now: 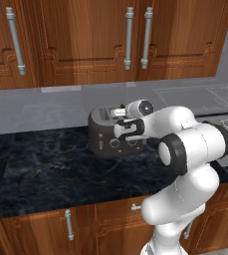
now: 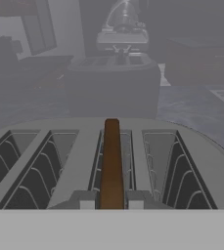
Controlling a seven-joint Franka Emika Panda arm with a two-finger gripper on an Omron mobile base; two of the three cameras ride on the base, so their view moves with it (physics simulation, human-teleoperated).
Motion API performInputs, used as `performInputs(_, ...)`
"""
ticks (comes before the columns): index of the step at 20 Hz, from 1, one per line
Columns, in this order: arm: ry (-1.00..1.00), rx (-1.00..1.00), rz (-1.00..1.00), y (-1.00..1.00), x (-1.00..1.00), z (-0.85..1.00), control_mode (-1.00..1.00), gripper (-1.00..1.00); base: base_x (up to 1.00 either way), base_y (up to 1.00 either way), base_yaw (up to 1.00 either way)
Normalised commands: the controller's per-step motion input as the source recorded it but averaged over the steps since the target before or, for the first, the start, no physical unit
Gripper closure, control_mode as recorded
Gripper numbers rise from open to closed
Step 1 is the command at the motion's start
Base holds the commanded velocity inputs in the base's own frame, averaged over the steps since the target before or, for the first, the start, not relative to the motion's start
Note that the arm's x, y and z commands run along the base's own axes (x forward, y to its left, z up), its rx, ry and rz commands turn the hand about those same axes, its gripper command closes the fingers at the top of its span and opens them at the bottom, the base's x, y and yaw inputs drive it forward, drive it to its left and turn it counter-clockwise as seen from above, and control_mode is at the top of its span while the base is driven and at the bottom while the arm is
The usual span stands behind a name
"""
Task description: Start the toaster. Once the lever pops up, take the bread to the plate on the dining counter.
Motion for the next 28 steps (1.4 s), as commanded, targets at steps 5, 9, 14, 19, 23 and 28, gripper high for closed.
performInputs(5,0.0,0.0,0.0,0.0,0.0,0.0,-1.0,1.0,0.0,0.0,0.0)
performInputs(9,-0.03,0.0,0.0,0.0,0.0,0.0,-1.0,1.0,0.0,0.0,0.0)
performInputs(14,-0.12,0.0,0.0,0.0,-0.01,0.07,-1.0,1.0,0.0,0.0,0.0)
performInputs(19,-0.08,0.0,0.0,0.0,-0.04,0.24,-1.0,1.0,0.0,0.0,0.0)
performInputs(23,-0.05,0.0,0.0,0.0,-0.04,0.38,-1.0,1.0,0.0,0.0,0.0)
performInputs(28,0.0,0.0,0.0,0.0,-0.07,0.52,-1.0,1.0,0.0,0.0,0.0)
